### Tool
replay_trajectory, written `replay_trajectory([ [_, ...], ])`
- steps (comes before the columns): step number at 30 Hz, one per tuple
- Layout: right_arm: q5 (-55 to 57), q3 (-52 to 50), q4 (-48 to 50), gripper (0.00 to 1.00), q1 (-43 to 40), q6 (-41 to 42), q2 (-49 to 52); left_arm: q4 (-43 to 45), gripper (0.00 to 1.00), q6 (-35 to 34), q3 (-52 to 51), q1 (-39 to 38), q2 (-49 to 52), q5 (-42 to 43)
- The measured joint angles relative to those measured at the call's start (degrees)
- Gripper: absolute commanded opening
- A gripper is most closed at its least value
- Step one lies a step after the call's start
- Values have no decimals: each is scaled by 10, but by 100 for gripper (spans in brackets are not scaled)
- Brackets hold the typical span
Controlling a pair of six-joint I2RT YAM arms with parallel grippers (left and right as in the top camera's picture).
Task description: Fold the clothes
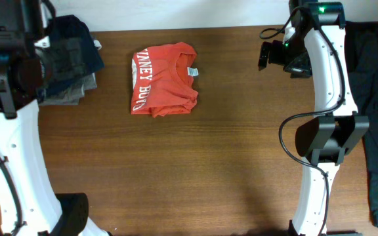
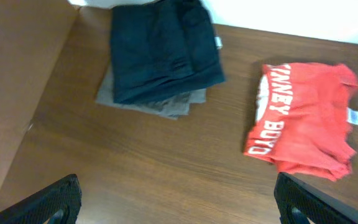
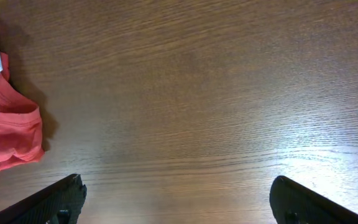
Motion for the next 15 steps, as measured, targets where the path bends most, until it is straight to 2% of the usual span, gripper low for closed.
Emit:
replay_trajectory([
  [9, -2, 0, 0, 99, 0, 0, 0, 0, 99, -10, -2, 2, 2, -5],
  [15, -2, 0, 26, 99, 0, 0, 0, 2, 99, -12, -2, 2, 9, 24],
])
